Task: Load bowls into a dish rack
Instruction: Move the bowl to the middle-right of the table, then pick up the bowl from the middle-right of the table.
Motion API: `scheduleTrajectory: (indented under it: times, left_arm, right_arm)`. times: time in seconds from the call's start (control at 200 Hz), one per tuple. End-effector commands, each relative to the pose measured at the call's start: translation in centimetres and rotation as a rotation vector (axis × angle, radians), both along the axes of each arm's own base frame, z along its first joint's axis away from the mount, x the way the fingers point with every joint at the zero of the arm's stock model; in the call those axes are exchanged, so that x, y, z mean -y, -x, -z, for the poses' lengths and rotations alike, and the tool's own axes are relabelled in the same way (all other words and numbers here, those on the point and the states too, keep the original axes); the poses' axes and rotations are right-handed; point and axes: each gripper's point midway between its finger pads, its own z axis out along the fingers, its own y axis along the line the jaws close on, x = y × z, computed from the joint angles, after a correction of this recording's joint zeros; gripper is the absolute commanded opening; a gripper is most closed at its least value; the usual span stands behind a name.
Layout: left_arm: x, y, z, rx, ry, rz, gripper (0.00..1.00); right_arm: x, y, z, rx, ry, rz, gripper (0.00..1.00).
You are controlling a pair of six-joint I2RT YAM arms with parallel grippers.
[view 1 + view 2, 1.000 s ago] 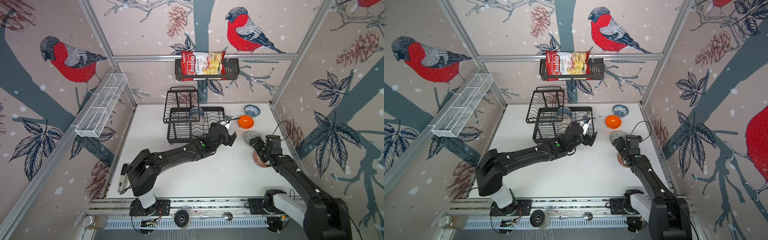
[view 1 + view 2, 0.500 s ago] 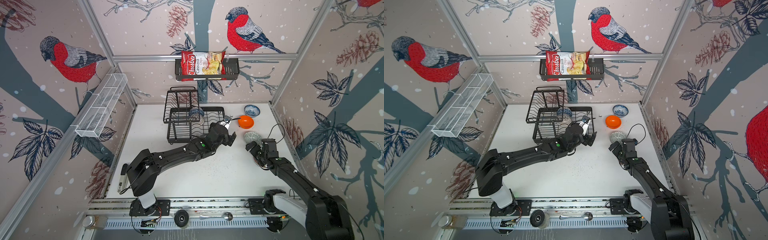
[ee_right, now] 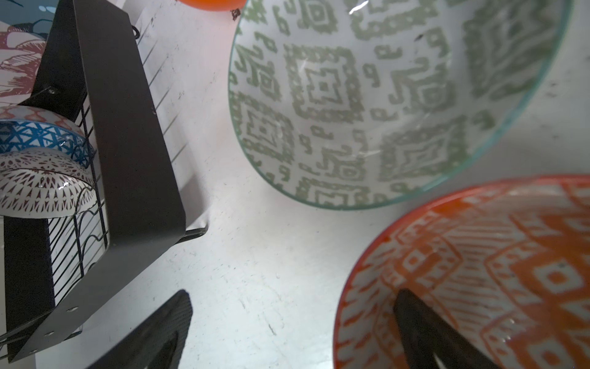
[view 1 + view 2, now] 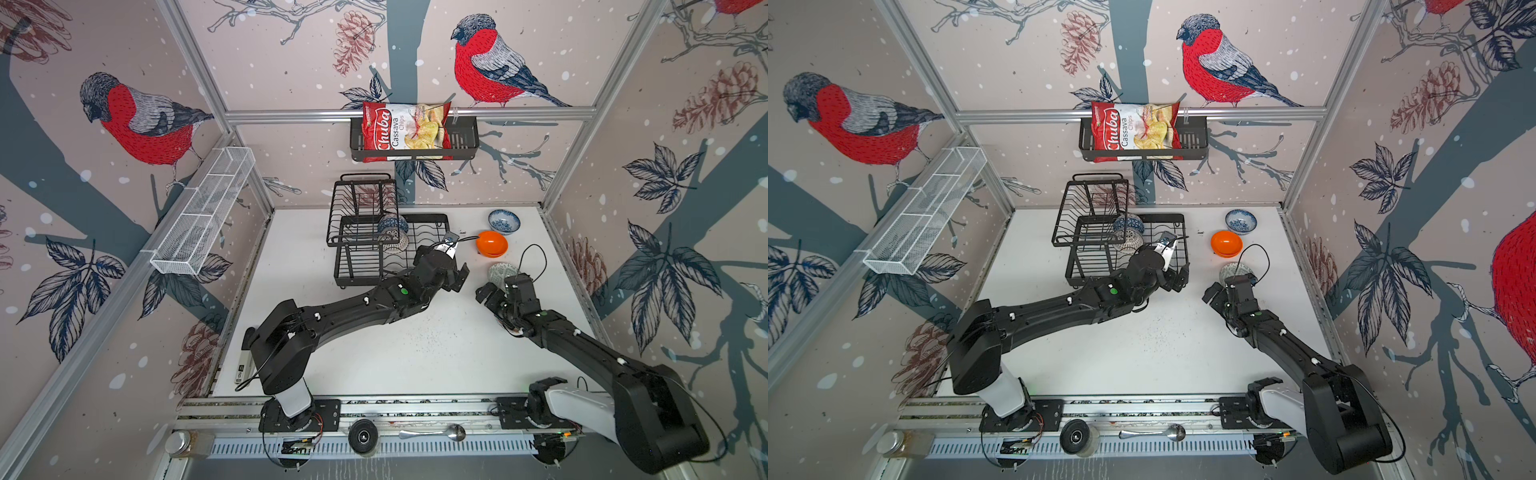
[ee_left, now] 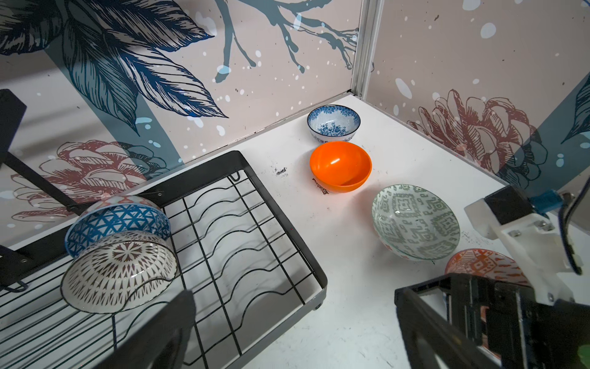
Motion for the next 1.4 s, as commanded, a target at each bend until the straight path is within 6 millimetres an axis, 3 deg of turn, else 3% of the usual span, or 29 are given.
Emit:
scheduleTrajectory:
  times: [0.0,0.16,0.395,0.49,0.685,0.84,1.011,1.136,1.396]
  left_arm:
    - [-0.5,-0.1,-0.7,0.024,0.001,-0.019,0.98]
    - [-1.3,-0.2,-1.4,0.041,0.003,-0.049,0.98]
    - [-2.6,-0.2,-1.8,0.040,0.002,-0.086,0.98]
    - [-3.7,-0.4,-2.0,0.054,-0.012,-0.131,0.98]
    - [-5.6,-0.6,-3.1,0.088,-0.005,-0.160,0.98]
    - [-5.1,-0.7,-2.7,0.041,0.010,-0.132,0.98]
    - [-4.6,-0.7,-2.1,0.006,0.032,-0.127,0.98]
    - [-3.7,-0.4,-1.4,-0.031,0.037,-0.095,0.98]
    - [-1.9,0.6,-0.5,-0.076,0.050,-0.007,0.98]
  right_arm:
    - [-1.2,-0.9,-0.7,0.031,-0.029,0.002,1.00]
    - [-3.7,-1.7,-1.2,0.039,-0.038,-0.040,1.00]
    - [-9.0,-3.1,-1.5,0.021,-0.036,-0.149,1.00]
    - [-9.6,-3.8,-2.3,0.033,-0.005,-0.172,1.00]
    - [-7.4,-3.9,-4.5,0.083,0.092,-0.161,1.00]
    - [-3.4,-2.8,-5.3,0.097,0.126,-0.103,1.00]
    - [0.9,-0.9,-4.9,0.097,0.142,-0.021,0.99]
    - [2.7,0.3,-4.1,0.101,0.161,0.011,0.96]
    - [3.3,1.4,-1.3,0.052,0.150,0.003,0.85]
